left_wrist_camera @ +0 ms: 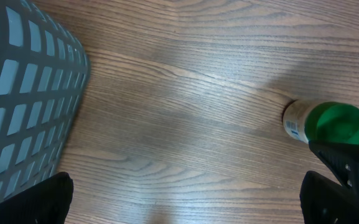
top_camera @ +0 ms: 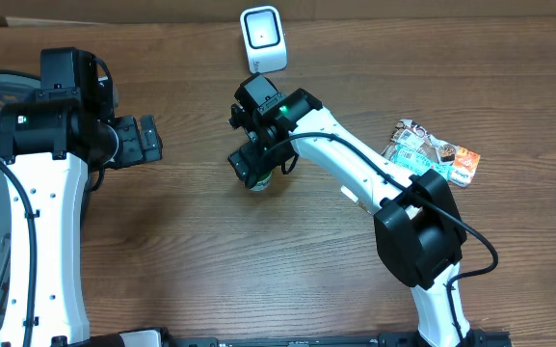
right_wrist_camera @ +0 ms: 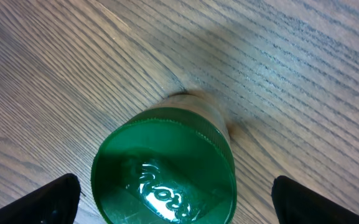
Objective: Scan the item barcode
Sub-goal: 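Close the right gripper on the jar lid and lift the jar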
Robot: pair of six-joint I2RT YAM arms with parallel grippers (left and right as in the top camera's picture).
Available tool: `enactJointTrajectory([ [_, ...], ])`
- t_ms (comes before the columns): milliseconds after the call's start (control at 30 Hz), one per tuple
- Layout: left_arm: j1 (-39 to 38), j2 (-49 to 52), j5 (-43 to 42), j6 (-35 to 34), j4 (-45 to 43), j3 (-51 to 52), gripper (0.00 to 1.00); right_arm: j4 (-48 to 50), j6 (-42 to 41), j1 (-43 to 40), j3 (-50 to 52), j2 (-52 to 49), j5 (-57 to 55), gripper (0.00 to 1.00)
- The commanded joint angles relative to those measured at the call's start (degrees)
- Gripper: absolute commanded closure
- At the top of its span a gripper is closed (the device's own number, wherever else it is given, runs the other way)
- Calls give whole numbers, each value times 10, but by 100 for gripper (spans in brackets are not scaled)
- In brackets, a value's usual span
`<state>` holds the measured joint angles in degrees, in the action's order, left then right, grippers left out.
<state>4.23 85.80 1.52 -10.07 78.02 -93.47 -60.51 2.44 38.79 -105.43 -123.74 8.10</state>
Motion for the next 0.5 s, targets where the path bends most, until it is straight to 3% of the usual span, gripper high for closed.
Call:
enactJointTrajectory([
  [0, 3, 1, -5, 4, -1, -5, 0, 7, 11, 7, 2, 2, 2, 0],
  [467, 3, 1, -5, 4, -1, -5, 0, 56, 11, 9, 36, 2, 10, 1],
])
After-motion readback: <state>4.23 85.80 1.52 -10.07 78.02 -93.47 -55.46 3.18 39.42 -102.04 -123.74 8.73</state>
